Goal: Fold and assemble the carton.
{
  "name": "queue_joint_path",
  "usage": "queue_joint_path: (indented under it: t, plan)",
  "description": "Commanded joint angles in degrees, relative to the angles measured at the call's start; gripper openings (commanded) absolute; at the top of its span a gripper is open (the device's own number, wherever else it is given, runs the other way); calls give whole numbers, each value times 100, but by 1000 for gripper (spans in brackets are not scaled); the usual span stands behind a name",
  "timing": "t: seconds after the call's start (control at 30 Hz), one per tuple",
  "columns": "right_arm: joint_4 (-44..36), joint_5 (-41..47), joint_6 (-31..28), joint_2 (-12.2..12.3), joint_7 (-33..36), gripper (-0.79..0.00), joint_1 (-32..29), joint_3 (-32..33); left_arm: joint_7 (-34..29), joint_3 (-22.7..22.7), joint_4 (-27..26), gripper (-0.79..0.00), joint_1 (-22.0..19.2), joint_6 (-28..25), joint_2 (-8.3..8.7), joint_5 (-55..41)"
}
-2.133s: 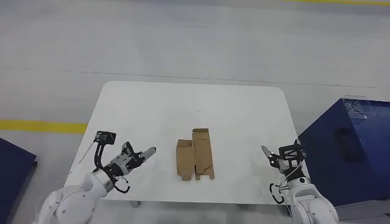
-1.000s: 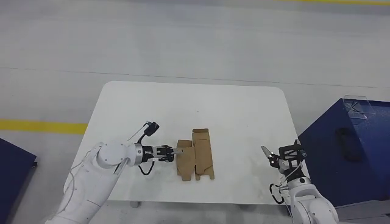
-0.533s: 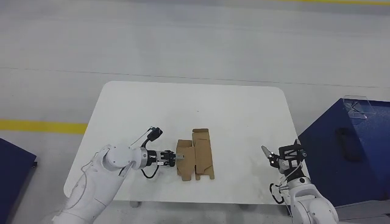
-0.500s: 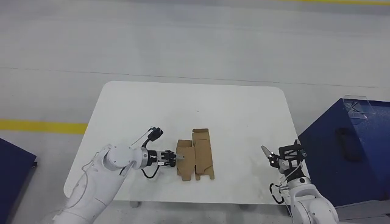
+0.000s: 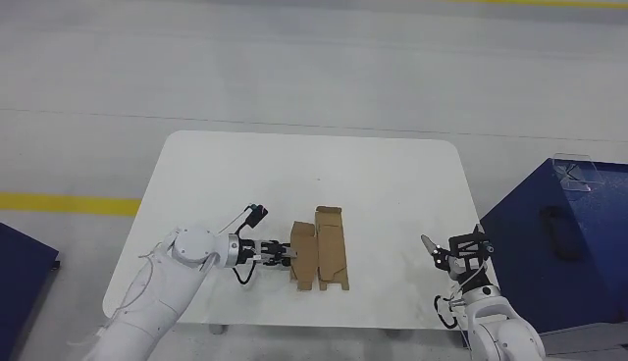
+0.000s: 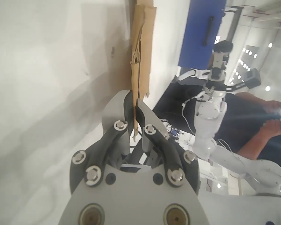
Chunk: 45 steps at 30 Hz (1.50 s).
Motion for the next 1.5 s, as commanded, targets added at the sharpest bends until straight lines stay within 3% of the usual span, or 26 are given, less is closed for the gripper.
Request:
queue_joint_path:
  t: [0.0,0.13,0.2,0.3,0.4,0.5,0.63,0.73,0.8,0.93,1.17,1.2,1.23,1.27,1.37,1.43,1.47]
  plan:
    - [0,0,0,0,0,0,0,0,-373,-128,-2,-785,-27,-225,25,-367]
    - [0,0,0,0,0,0,0,0,-824,-467,-376,-785,58,-364,153,-705]
    - [-15,4,-83,7,31,0,-2,63,-952,-702,-841,-785,242,-350,272,-661]
    - [-229,1151,-869,19,550,0,-36,283,-913,-938,-1483,-785,565,-240,399,-469]
    - [-416,3161,-1689,39,1709,0,35,550,-817,-1146,-2176,-785,944,-5,509,-318]
    - [-308,5131,-1962,71,3113,0,291,620,-819,-1237,-2523,-785,1149,120,562,-324]
    - [446,8150,-1277,157,5769,0,1242,564,-774,-1275,-2843,-785,1332,221,609,-298]
    - [1151,9291,-917,177,6934,0,1823,307,-804,-1312,-2984,-785,1423,252,633,-427]
    - [1612,9744,-800,181,7561,0,2162,90,-902,-1346,-3032,-785,1463,227,645,-653]
    - [2273,10172,-752,145,8026,0,2620,-376,-1034,-1331,-3029,-785,1473,387,653,-998]
    - [2419,10040,-1069,113,7728,0,2812,-788,-979,-1188,-3115,-785,1398,616,640,-1232]
    - [2409,10042,-1063,113,7722,-376,2803,-813,-945,-1165,-3132,-785,1397,626,638,-1225]
    - [2380,9975,-1081,118,7657,-471,2793,-844,-888,-1122,-3155,-785,1391,642,632,-1219]
    - [2360,9962,-1094,119,7615,-523,2775,-867,-804,-1096,-3155,-785,1385,662,628,-1192]
    - [2292,9987,-1145,132,7580,-557,2721,-891,-685,-964,-3191,-785,1382,705,608,-1181]
    - [2258,10006,-1173,143,7593,-785,2690,-887,-638,-904,-3201,-785,1377,702,598,-1197]
    - [2234,10049,-1178,152,7636,-785,2673,-883,-618,-869,-3204,-785,1376,691,591,-1236]
